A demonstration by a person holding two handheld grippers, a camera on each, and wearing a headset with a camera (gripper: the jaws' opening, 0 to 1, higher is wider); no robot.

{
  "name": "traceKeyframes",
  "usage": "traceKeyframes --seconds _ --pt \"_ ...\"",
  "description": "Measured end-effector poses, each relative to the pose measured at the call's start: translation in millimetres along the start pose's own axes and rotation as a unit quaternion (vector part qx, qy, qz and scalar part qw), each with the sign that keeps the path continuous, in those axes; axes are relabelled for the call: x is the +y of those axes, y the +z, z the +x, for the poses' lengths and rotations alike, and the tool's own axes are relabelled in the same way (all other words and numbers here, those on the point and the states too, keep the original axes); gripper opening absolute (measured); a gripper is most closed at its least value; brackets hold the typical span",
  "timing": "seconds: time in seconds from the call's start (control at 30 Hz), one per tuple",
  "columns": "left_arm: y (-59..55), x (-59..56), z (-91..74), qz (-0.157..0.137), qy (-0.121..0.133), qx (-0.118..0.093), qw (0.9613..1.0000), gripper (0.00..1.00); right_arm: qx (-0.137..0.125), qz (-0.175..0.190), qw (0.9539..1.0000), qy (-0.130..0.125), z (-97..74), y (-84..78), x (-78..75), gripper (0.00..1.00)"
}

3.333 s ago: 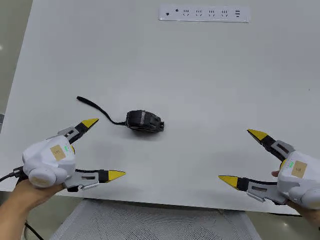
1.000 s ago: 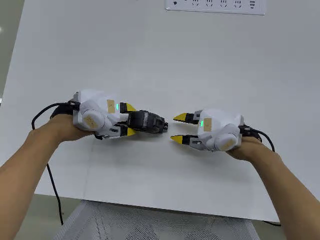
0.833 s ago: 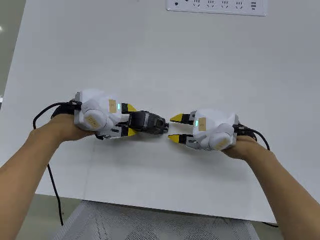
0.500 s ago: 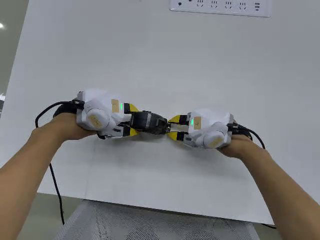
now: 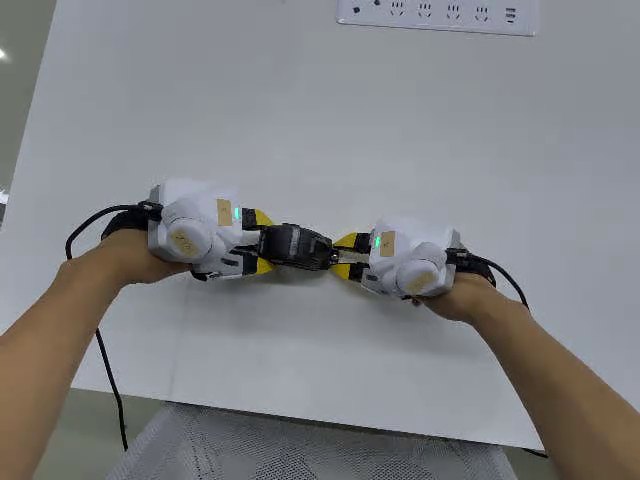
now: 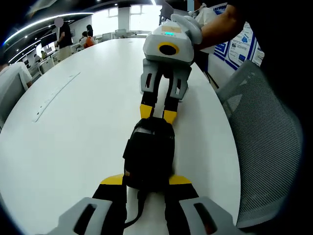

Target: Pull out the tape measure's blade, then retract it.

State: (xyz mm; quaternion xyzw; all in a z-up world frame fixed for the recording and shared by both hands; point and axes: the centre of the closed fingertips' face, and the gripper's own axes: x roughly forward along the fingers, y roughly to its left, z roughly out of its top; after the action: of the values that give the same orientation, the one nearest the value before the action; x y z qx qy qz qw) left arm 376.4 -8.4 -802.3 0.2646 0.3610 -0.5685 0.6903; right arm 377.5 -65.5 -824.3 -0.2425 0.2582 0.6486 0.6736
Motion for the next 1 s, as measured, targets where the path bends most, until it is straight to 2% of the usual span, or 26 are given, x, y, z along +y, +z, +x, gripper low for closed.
traceKeyframes --seconds 0.47,1.0 --pt "-2.8 1.1 -1.8 -0.009 0.002 -0.003 1.0 0.26 0.007 -0.005 0.9999 0.01 -5.5 3.2 -1.8 0.1" --pt "-2.1 0.4 -1.9 -0.011 0.004 -0.002 0.9999 0.26 0.016 -0.011 0.9997 0.013 -24.6 -14.7 -4.2 0.1"
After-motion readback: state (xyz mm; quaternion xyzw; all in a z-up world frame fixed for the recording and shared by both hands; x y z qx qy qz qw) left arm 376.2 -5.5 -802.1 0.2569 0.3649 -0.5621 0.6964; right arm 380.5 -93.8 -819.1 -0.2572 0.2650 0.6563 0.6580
